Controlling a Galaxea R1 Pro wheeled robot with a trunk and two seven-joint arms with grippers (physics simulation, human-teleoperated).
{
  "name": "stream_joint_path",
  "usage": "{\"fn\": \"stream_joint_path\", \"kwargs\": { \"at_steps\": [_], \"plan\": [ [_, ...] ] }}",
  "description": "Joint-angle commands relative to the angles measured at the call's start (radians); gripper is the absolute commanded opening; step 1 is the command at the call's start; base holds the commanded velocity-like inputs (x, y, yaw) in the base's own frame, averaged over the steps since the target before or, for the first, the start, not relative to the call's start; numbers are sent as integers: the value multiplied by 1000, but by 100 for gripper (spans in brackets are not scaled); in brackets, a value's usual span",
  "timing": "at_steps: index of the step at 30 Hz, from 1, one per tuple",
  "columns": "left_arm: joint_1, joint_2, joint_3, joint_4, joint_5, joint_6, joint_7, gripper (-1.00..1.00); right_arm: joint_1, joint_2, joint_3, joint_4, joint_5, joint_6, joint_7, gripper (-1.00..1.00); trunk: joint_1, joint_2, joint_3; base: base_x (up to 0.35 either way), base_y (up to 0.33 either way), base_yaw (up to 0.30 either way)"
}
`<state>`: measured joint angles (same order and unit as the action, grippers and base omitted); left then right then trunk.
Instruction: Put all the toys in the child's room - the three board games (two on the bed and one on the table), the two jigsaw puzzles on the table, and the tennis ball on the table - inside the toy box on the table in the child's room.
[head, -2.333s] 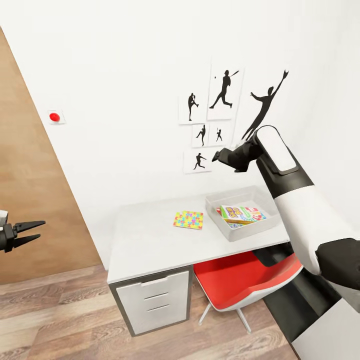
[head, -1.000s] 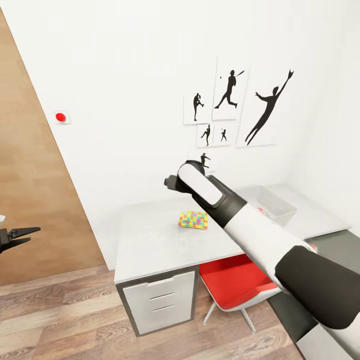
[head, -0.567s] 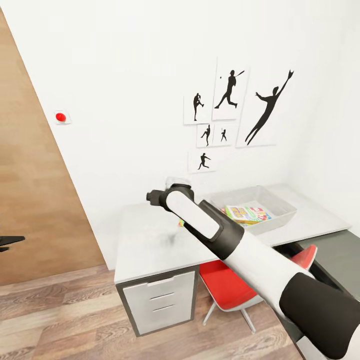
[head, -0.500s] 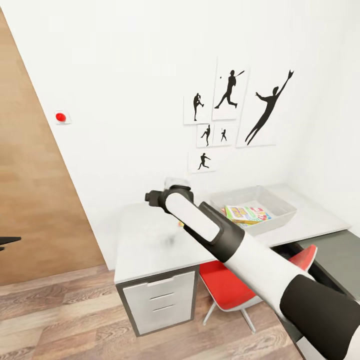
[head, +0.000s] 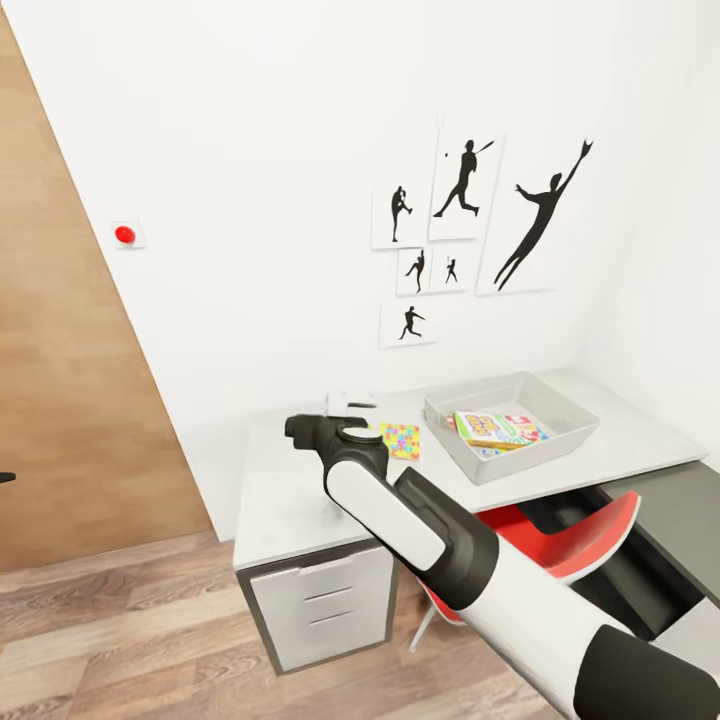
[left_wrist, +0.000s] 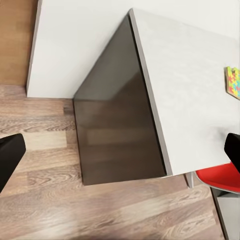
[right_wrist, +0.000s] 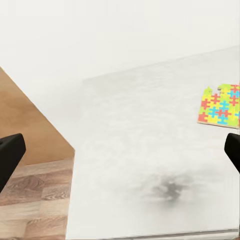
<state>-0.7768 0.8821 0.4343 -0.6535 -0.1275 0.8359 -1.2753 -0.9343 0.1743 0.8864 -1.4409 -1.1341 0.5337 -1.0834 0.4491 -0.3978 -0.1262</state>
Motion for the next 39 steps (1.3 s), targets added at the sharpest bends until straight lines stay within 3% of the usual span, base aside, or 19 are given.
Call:
{"fn": "stream_joint_path", "kwargs": {
  "at_steps": [1,15,22,24,28,30,32,35,39],
  "plan": [
    [-2,-1,4,0,-11,10,-9,100,1,0,0,-7,1,9,-7,100,1,-2,-2,105,175,0],
    [-1,-10,2,1,-10,-61,-9,100,20,0,-3,-20,18,3,-4,100,1,-2,-2,89,98,0],
    [-1,-32,0,3,-14,-65,3,100,79,0,-5,-24,20,2,-3,100,1,-2,-2,22,19,0],
    [-1,-52,-2,22,-27,-75,7,100,89,0,-6,-26,20,2,-4,100,1,-2,-2,4,3,0],
    [-1,-103,-2,74,-93,-123,45,100,95,0,-6,-30,20,1,-6,100,1,-2,-2,1,1,0],
    [-1,-138,-2,118,-144,-148,105,100,96,0,-5,-33,20,1,-7,100,1,-2,-2,0,0,0],
    [-1,-165,-1,170,-167,-158,159,100,99,0,-5,-35,20,1,-7,100,1,-2,-2,0,0,0],
    [-1,-187,-1,245,-182,-173,229,100,112,0,-4,-38,20,1,-7,100,1,-2,-2,0,0,0],
    [-1,-198,0,366,-185,-260,295,100,135,0,-5,-63,20,1,-7,100,1,-2,-2,0,0,0]
  ]
}}
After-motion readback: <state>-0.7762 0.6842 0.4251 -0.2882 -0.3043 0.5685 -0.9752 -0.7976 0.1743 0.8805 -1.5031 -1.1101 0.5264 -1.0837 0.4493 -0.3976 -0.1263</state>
